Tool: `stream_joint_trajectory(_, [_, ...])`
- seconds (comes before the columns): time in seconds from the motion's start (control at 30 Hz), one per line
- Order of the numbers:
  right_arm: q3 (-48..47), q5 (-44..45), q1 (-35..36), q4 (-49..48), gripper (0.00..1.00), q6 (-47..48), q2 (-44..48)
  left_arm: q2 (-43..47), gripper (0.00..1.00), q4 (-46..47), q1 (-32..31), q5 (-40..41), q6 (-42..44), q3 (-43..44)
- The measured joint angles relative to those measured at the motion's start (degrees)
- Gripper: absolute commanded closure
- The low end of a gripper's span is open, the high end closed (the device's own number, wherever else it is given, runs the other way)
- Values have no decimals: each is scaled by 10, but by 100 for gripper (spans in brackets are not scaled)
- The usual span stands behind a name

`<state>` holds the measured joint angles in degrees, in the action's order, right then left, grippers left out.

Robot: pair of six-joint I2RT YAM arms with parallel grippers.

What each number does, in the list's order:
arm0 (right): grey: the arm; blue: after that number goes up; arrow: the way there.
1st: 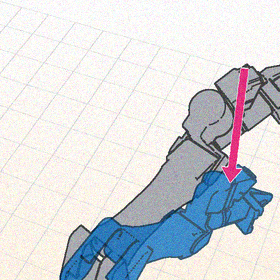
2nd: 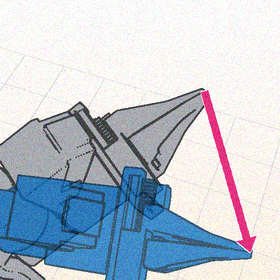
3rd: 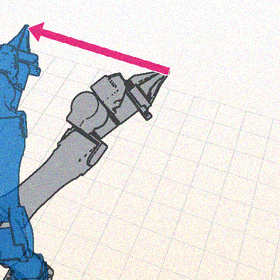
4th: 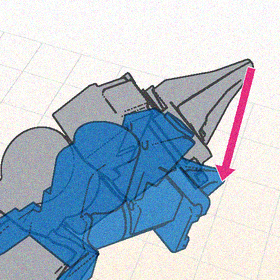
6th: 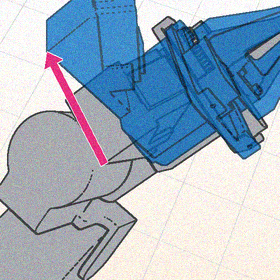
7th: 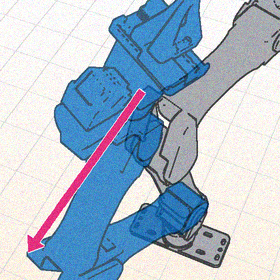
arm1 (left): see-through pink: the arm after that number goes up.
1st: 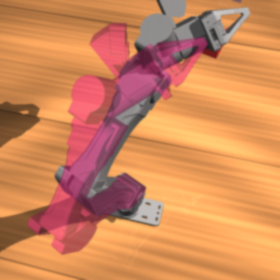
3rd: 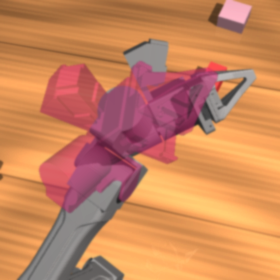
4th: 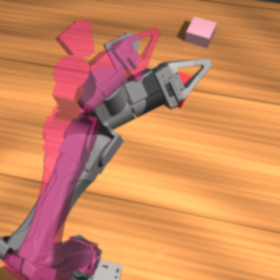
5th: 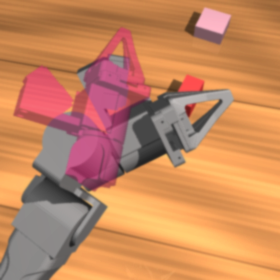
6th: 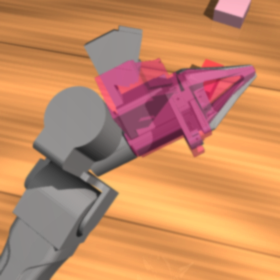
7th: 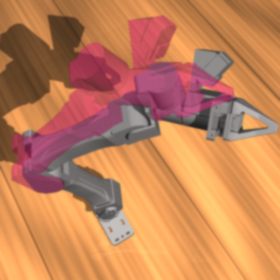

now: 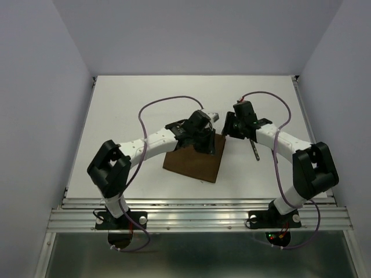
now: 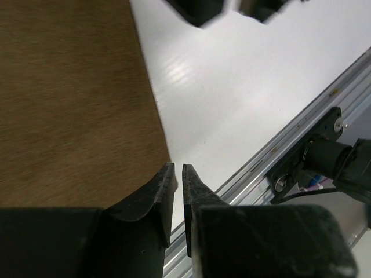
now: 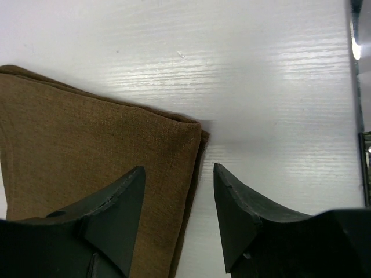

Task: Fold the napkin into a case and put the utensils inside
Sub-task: Move the lower triangle-folded napkin to the center of the board.

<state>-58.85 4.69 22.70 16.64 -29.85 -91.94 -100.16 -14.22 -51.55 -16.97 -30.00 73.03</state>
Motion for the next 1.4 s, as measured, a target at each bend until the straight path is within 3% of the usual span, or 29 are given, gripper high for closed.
stream_joint_trajectory(0.17, [4, 8, -6, 14, 44, -2, 50, 67, 77, -15, 68, 8, 6, -28])
stream_joint_trajectory(0.4, [57, -9, -9, 29, 50, -13, 116, 136, 77, -33, 226, 42, 6, -120])
stream_joint_trajectory(0.5, [82, -23, 1, 45, 60, -24, 131, 136, 78, -36, 273, 56, 4, -160])
stream_joint_trajectory(0.63, [88, -18, 70, 63, 76, -41, 132, 135, 83, -33, 312, 64, -5, -217])
stream_joint_trajectory(0.7, [88, -18, 125, 62, 85, -56, 129, 127, 87, -26, 319, 65, -9, -232])
stream_joint_trajectory(0.87, [112, -36, 212, 45, 89, -99, 106, 94, 97, 5, 320, 64, -20, -253])
stream_joint_trajectory(1.07, [176, -51, 218, 40, 90, -145, 92, 84, 100, 54, 318, 39, -36, -265])
stream_joint_trajectory(1.4, [167, 5, 191, 70, 90, -143, 89, 144, 100, 106, 280, 17, -71, -346])
